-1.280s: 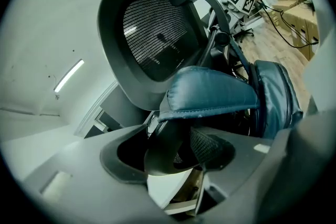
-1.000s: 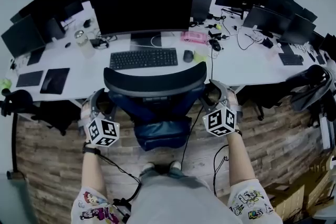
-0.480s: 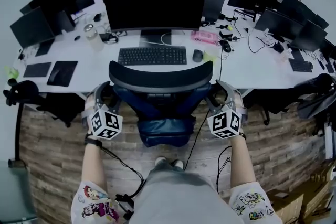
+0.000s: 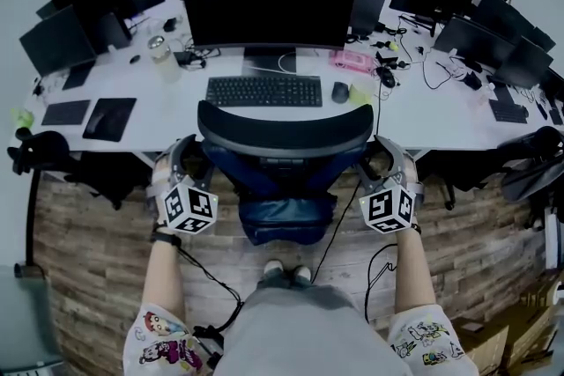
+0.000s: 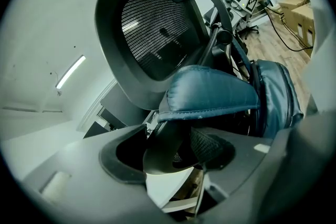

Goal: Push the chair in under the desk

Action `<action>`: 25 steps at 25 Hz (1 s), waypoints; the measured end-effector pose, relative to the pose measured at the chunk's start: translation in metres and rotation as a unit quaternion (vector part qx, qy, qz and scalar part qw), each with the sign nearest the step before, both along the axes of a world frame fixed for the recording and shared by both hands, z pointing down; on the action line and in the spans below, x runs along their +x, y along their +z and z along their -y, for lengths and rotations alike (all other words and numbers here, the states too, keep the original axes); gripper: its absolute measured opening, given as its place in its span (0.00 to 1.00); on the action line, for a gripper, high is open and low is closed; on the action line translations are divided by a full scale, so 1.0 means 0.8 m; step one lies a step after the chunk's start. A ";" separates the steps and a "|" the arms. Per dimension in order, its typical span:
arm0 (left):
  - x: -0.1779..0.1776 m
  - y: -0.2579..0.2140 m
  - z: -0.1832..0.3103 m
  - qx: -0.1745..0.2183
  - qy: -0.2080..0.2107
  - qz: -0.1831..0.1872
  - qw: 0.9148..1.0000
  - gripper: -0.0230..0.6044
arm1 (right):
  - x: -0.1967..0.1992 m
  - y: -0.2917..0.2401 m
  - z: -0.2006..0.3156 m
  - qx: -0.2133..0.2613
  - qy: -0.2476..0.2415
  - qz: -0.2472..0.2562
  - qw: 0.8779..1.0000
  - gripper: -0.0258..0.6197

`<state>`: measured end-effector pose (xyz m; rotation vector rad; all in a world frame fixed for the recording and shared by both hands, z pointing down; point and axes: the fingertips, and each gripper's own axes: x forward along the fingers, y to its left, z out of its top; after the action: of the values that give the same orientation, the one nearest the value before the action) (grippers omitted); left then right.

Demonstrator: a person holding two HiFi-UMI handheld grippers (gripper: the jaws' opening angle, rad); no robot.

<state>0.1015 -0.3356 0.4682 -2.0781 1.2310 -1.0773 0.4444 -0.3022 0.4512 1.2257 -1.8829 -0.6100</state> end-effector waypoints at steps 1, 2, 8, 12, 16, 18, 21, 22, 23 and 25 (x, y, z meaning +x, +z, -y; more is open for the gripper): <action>0.000 0.000 0.000 -0.001 0.000 0.000 1.000 0.45 | 0.000 0.001 0.000 0.000 0.000 0.002 1.000 0.44; 0.000 0.000 0.000 -0.001 0.000 -0.002 1.000 0.45 | 0.000 0.001 -0.001 0.000 -0.001 0.003 1.000 0.44; 0.003 -0.005 -0.004 -0.012 0.000 -0.045 0.999 0.51 | -0.002 -0.003 -0.004 -0.002 -0.013 0.015 1.000 0.46; 0.002 -0.004 -0.015 -0.017 -0.007 -0.040 0.999 0.53 | 0.000 -0.008 -0.012 -0.009 -0.011 0.047 0.999 0.46; 0.001 -0.008 -0.034 -0.019 -0.021 -0.064 0.998 0.53 | 0.005 -0.009 -0.027 -0.011 -0.011 0.060 0.998 0.46; 0.002 -0.008 -0.044 -0.023 -0.028 -0.083 0.996 0.53 | 0.006 -0.008 -0.037 -0.013 -0.011 0.072 0.997 0.46; 0.006 -0.008 -0.059 -0.027 -0.036 -0.103 0.994 0.53 | 0.007 -0.005 -0.053 -0.018 -0.006 0.088 0.996 0.46; 0.008 -0.008 -0.063 -0.028 -0.038 -0.108 0.993 0.53 | 0.006 -0.005 -0.058 -0.019 -0.005 0.097 0.995 0.46; 0.011 -0.007 -0.068 -0.030 -0.037 -0.112 0.993 0.53 | 0.004 -0.005 -0.063 -0.019 -0.006 0.109 0.994 0.46; 0.019 -0.004 -0.079 -0.036 -0.034 -0.119 0.992 0.52 | 0.002 -0.006 -0.073 -0.020 -0.007 0.134 0.991 0.46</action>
<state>0.1169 -0.2725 0.4647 -2.2877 1.4027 -0.9353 0.4456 -0.2436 0.4465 1.3224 -2.1150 -0.4275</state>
